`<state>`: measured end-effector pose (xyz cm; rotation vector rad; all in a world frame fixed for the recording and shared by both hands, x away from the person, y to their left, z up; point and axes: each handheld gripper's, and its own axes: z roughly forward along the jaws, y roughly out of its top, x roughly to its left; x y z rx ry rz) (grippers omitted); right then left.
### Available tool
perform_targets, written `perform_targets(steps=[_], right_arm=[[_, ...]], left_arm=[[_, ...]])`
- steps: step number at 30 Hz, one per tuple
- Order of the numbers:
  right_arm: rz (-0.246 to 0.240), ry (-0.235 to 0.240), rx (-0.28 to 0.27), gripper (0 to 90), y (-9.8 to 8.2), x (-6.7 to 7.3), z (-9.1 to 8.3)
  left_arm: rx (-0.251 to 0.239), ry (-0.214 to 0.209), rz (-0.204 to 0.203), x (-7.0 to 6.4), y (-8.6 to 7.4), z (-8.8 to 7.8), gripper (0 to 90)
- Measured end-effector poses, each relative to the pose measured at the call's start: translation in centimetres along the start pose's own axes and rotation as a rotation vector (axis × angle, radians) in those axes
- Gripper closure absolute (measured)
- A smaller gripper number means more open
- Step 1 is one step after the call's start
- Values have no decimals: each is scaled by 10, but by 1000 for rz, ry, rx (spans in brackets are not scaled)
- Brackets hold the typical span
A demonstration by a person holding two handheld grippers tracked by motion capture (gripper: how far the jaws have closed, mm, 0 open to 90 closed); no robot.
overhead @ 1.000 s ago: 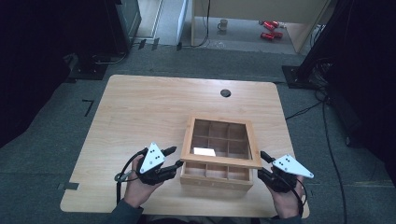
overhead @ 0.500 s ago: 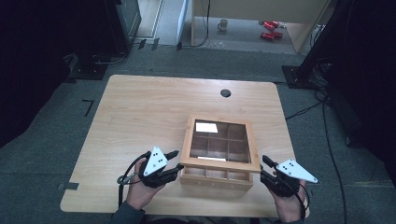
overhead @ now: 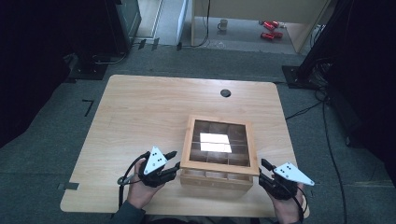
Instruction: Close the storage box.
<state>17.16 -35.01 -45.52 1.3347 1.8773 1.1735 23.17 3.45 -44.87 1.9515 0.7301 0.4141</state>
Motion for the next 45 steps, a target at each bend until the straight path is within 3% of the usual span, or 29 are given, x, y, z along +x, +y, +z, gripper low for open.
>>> perform_targets(steps=[13,21,36,41,42,43,45], right_arm=[[-20,-10,13,611,-5,1,2],[-10,-15,42,611,-10,-1,4],[-40,-39,54,610,-12,2,3],[-14,-38,66,610,-13,-1,2],[6,-27,43,579,-13,-4,0],[24,3,24,584,-11,-5,-2],[20,-3,16,579,-9,-5,-4]], left_arm=[[20,4,2,1,-6,6,559],[44,2,-18,5,-11,10,559],[42,12,-28,7,-14,8,558],[41,20,-41,10,-16,6,556],[18,-6,-59,11,-14,4,549],[11,-6,-52,10,-13,3,549],[14,0,-42,10,-12,2,545]])
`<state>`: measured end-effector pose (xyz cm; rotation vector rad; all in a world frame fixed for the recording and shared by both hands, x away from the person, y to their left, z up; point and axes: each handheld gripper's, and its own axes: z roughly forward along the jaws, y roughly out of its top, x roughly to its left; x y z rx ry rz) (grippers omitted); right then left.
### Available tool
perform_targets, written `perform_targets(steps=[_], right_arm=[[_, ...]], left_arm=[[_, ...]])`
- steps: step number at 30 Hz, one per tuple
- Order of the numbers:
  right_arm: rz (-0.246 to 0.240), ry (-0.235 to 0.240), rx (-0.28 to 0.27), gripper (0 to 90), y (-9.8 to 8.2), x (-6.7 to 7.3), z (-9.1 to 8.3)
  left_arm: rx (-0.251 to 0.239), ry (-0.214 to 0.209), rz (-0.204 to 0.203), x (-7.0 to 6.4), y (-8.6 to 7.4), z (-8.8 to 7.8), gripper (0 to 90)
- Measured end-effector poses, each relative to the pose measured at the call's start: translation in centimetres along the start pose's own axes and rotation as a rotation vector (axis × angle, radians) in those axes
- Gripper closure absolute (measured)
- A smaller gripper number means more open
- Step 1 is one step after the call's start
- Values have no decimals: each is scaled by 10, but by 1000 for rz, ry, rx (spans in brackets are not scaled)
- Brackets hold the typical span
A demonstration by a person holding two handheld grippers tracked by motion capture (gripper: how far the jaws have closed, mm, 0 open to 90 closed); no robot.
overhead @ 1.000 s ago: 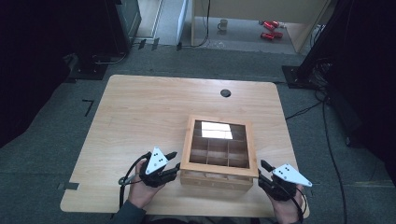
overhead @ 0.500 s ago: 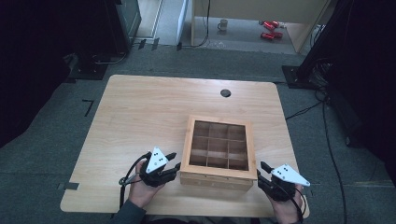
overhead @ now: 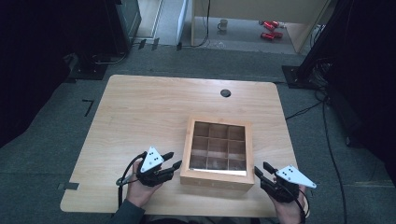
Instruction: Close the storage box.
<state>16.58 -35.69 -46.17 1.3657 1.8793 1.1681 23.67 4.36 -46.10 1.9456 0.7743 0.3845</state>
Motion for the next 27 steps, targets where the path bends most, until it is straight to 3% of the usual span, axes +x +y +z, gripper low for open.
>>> perform_targets(steps=[10,20,27], right_arm=[[2,-22,-6,568,2,-5,-1],[12,-48,-13,567,3,-15,-1],[19,-69,10,524,4,-20,10]], left_arm=[[-19,35,-13,6,1,-6,537],[-57,112,-51,27,1,-26,529],[-72,145,-72,38,0,-35,526]])
